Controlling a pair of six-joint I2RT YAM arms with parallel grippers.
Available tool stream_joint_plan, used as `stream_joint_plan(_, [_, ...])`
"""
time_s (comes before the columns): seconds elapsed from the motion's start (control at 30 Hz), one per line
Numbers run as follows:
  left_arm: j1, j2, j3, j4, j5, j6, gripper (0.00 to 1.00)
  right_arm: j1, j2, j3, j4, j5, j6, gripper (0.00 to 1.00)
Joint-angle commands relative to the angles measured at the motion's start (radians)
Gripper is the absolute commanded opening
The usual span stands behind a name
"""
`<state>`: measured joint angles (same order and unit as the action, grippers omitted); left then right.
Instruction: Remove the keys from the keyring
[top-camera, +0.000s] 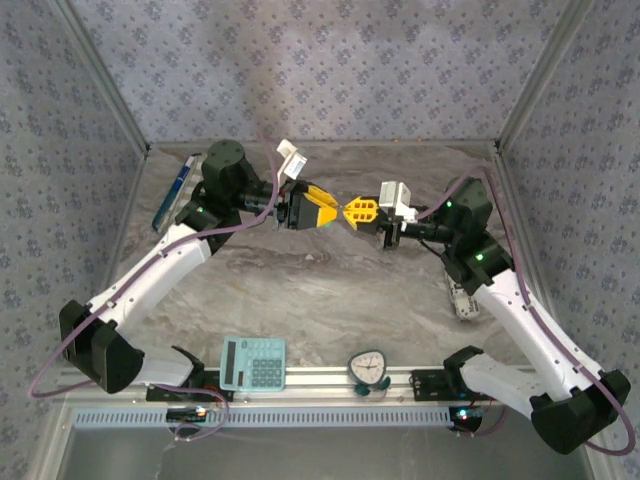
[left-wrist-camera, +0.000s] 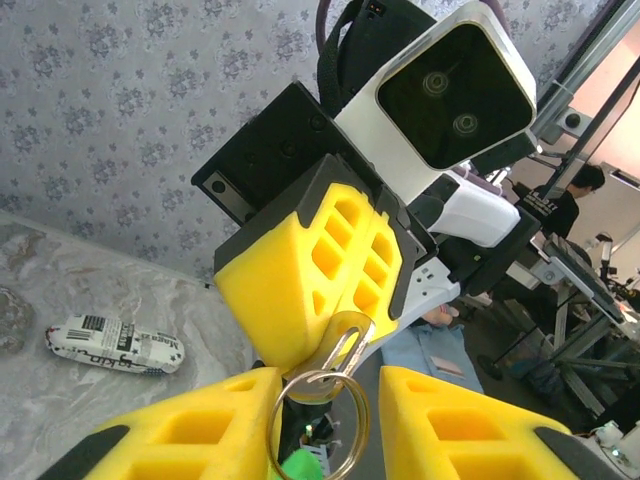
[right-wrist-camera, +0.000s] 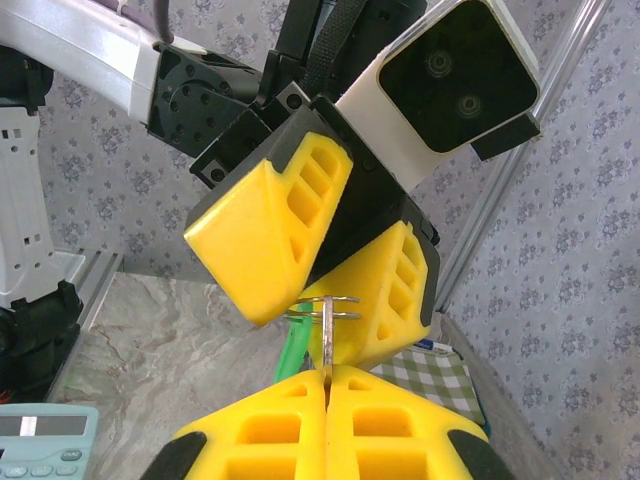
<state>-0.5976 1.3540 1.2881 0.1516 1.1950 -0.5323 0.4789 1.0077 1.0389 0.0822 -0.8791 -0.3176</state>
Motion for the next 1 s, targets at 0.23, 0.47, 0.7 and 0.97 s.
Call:
stream_joint_plan(0.23, [0.01, -0.048, 0.001, 0.029, -0.045, 0.019, 0.21, 0.0, -0.029, 0.011, -0.003, 0.024, 0.008, 0.0])
stream_joint_plan(0.47, [0.011, -0.068, -0.018, 0.044, -0.069, 0.027, 0.12, 0.006, -0.038, 0.003, 0.003, 0.043, 0.006, 0.0])
stream_joint_plan(0.7, [0.011, -0.082, -0.03, 0.049, -0.078, 0.028, 0.29, 0.014, -0.044, 0.001, -0.001, 0.062, -0.012, 0.0])
stream_joint_plan(0.97, [0.015, -0.102, -0.047, 0.054, -0.089, 0.031, 0.42, 0.017, -0.044, 0.007, -0.012, 0.069, -0.017, 0.0])
